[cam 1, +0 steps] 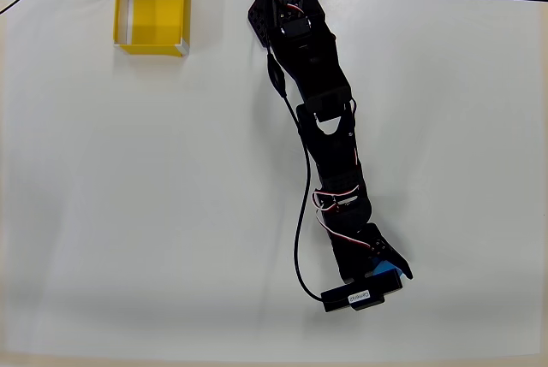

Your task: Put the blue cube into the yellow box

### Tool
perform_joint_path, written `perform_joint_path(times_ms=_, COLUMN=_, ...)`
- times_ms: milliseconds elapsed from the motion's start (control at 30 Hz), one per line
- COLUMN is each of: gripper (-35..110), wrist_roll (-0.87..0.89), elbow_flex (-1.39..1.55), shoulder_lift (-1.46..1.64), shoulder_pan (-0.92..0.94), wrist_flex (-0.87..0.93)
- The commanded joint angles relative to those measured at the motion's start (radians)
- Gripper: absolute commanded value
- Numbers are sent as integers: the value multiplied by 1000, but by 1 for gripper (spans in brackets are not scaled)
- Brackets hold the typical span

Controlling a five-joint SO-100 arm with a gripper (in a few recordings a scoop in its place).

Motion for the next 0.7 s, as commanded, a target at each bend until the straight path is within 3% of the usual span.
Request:
perform_joint_path(times_ms=0, gripper=29, wrist_roll=-6, elbow_flex=-104, shoulder_lift=71, shoulder_pan=-31, wrist_flex=-23)
perform_joint_path(times_ms=267, gripper=9, wrist_roll=-26, elbow_flex=-106, shoulder_lift=72, shoulder_pan=-38, wrist_flex=-3)
perform_joint_path(times_ms=667, gripper=7, wrist_roll=-66, elbow_flex=-120, shoulder_lift=230, shoulder_pan=34, wrist_flex=129)
